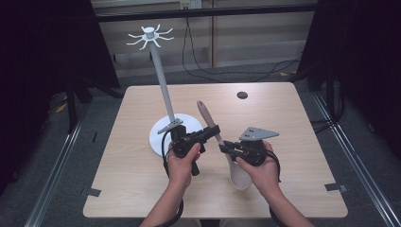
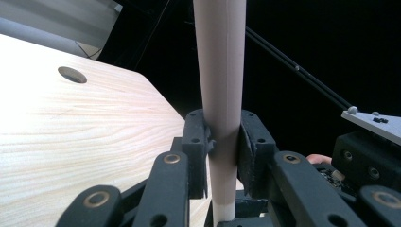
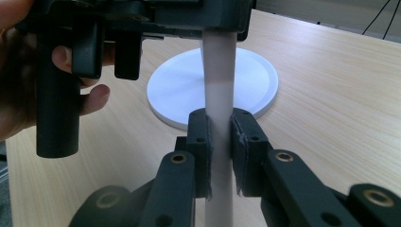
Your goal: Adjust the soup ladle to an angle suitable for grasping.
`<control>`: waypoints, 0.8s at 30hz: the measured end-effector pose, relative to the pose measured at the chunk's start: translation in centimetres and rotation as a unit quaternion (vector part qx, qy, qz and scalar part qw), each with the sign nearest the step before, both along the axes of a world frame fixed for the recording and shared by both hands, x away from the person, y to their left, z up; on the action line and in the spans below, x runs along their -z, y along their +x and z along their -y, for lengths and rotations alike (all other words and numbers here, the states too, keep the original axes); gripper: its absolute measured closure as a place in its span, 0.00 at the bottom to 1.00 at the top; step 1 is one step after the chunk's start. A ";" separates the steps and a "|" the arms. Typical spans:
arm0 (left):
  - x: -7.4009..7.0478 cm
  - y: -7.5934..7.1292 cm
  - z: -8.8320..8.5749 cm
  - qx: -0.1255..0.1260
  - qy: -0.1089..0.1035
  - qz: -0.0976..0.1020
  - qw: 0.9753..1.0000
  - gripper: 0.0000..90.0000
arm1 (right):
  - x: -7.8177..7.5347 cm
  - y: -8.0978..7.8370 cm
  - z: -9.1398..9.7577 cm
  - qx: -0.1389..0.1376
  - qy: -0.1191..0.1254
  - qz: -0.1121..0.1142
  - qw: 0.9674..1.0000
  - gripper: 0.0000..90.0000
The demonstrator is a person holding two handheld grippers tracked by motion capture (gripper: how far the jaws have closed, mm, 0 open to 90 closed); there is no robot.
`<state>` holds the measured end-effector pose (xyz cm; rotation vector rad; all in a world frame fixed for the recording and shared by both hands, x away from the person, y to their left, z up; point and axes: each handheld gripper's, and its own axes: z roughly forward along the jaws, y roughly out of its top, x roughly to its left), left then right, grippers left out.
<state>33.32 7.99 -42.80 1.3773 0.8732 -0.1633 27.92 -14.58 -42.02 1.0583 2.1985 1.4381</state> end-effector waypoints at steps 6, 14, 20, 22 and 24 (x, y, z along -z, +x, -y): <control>-0.6 -0.1 0.3 0.004 0.007 0.017 1.000 0.85 | -0.1 -0.1 0.1 0.000 0.009 0.001 1.000 0.88; -1.8 -0.3 0.1 0.011 0.019 0.016 1.000 0.85 | -0.4 -0.2 -0.1 -0.004 0.023 0.008 1.000 0.88; -2.3 -0.2 -0.2 0.018 0.024 0.023 0.999 0.85 | -0.5 -0.1 0.1 -0.003 0.030 0.007 1.000 0.76; -2.5 -0.1 -0.3 0.017 0.028 0.025 0.999 0.85 | -0.5 -0.1 0.3 -0.002 0.030 0.005 1.000 0.72; -2.7 0.0 -0.5 0.014 0.034 0.030 0.999 0.85 | -0.5 -0.1 0.5 -0.001 0.029 0.004 1.000 0.65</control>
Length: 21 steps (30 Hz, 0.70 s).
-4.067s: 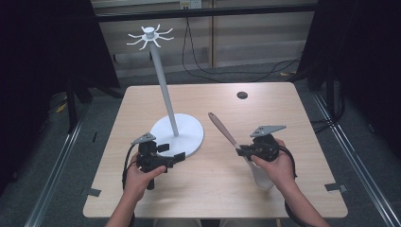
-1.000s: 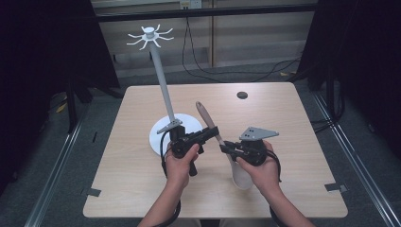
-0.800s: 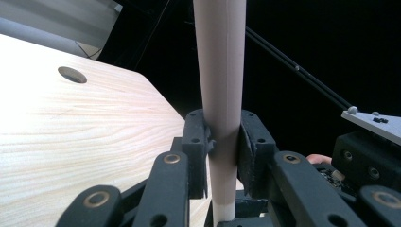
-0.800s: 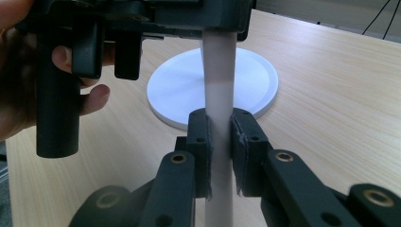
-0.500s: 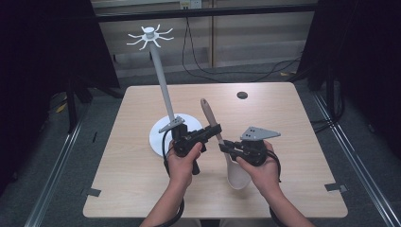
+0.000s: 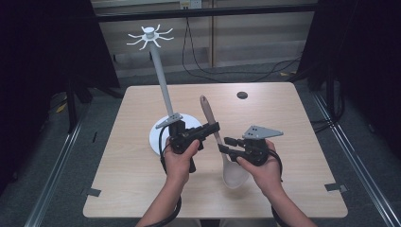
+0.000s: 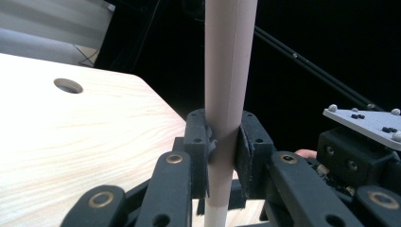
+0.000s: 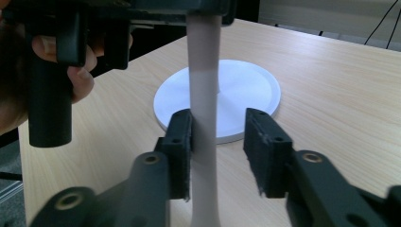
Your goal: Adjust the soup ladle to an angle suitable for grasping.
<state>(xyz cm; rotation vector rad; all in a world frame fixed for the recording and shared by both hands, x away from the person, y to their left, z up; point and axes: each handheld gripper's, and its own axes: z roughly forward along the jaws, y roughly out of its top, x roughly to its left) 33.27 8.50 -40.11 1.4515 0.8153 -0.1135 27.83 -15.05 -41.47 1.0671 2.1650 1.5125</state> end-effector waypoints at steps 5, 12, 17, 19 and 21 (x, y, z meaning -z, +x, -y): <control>-0.5 0.3 -0.7 -0.003 0.020 0.009 1.000 0.85 | 0.0 0.0 0.7 -0.001 -0.006 -0.006 1.000 0.50; -1.1 0.5 -1.4 -0.003 0.036 0.016 0.999 0.85 | 0.3 0.1 2.0 0.009 -0.030 -0.009 0.999 0.34; -1.9 0.4 -1.7 -0.002 0.043 0.025 0.999 0.85 | 1.2 0.4 2.7 0.019 -0.048 -0.016 0.999 0.23; -2.2 0.5 -2.0 0.001 0.049 0.029 0.998 0.85 | 1.6 0.6 2.9 0.022 -0.054 -0.024 0.998 0.16; -2.6 0.6 -2.2 0.001 0.049 0.029 0.998 0.85 | 2.1 0.9 3.0 0.022 -0.056 -0.031 0.998 0.11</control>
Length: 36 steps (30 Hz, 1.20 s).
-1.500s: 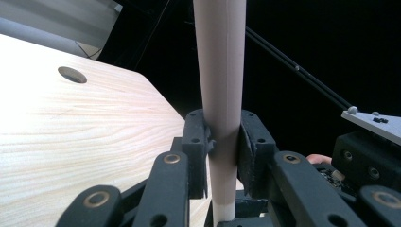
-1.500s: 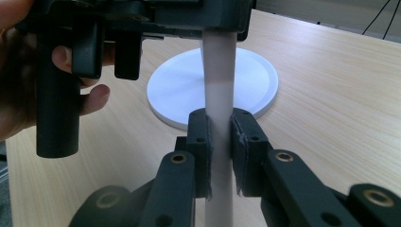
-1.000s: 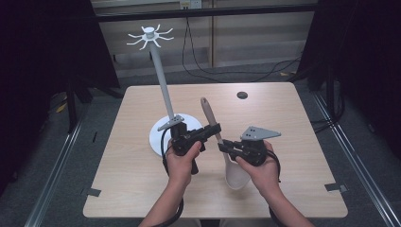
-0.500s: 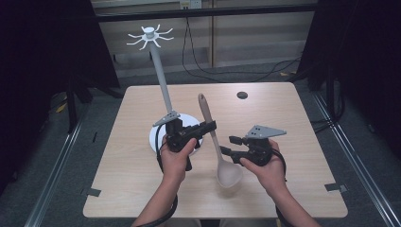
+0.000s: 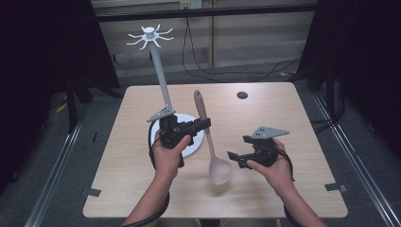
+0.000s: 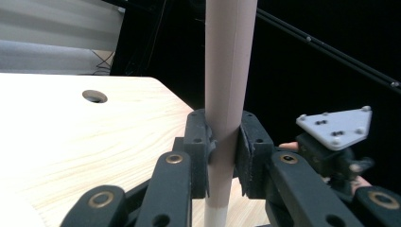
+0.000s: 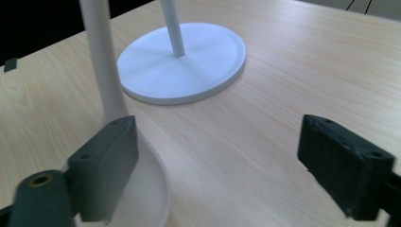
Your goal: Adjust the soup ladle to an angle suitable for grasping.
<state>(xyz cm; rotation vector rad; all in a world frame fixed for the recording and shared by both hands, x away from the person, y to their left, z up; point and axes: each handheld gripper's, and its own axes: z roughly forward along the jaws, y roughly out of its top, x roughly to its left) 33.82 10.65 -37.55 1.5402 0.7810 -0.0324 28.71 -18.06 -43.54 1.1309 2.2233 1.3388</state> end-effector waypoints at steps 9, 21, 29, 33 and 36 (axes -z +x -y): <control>-1.6 0.3 -1.1 0.007 0.011 0.003 1.000 0.85 | 1.2 0.3 0.5 0.009 -0.022 -0.007 1.000 0.04; -4.0 0.6 -2.3 0.014 0.002 -0.001 1.000 0.85 | 1.2 0.3 0.8 0.015 -0.017 -0.007 1.000 0.04; -5.8 1.0 -3.4 0.011 -0.004 0.000 1.000 0.85 | 1.2 0.3 0.6 0.013 -0.015 -0.008 1.000 0.04; -6.3 1.2 -3.7 0.007 -0.004 0.001 1.000 0.85 | 1.2 0.3 0.5 0.013 -0.015 -0.007 1.000 0.04; -6.6 1.2 -3.9 0.010 -0.004 0.001 1.000 0.85 | 1.3 0.3 0.5 0.013 -0.016 -0.007 1.000 0.04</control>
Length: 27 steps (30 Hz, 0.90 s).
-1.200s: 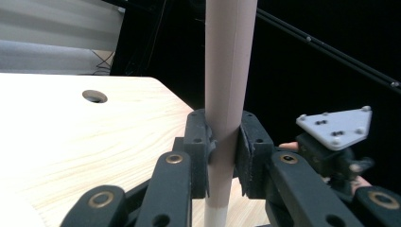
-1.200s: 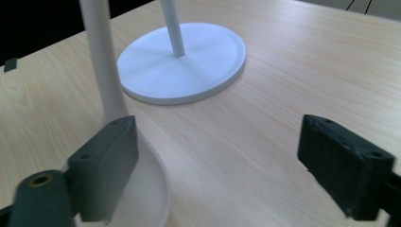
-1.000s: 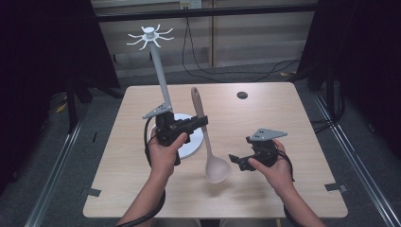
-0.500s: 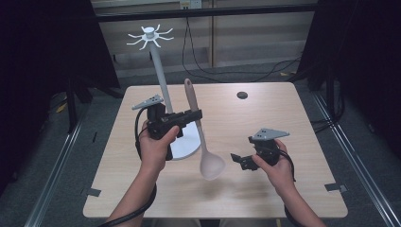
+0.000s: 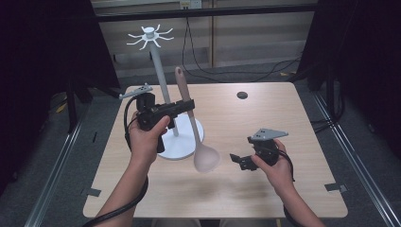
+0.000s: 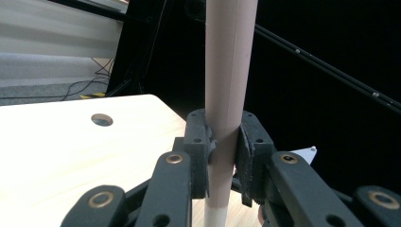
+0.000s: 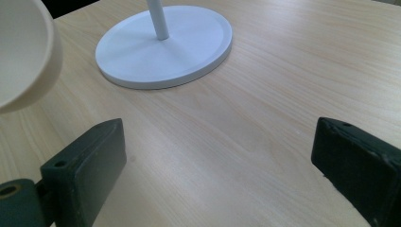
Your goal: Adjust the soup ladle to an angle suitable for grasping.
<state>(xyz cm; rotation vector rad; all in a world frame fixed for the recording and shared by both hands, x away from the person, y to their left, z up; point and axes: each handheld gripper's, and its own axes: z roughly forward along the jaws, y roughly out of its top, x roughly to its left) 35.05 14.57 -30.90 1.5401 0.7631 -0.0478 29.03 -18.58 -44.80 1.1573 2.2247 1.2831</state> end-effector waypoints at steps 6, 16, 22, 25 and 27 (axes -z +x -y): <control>-0.7 0.1 -0.3 -0.002 -0.004 0.004 1.000 0.85 | 0.1 0.0 0.0 -0.001 -0.002 -0.003 1.000 0.04; -2.0 0.1 -0.6 -0.008 -0.008 0.017 1.000 0.85 | 0.1 0.0 0.0 0.001 0.001 0.001 1.000 0.04; -2.8 0.1 -0.8 -0.007 -0.006 0.025 1.000 0.85 | 0.0 0.0 -0.1 0.002 0.002 0.001 1.000 0.04; -3.3 0.1 -1.0 -0.008 -0.006 0.029 1.000 0.85 | 0.0 0.0 -0.1 0.001 0.002 0.001 1.000 0.04; -3.5 0.1 -1.0 -0.008 -0.003 0.030 1.000 0.85 | 0.0 0.0 -0.1 0.000 0.001 0.000 1.000 0.04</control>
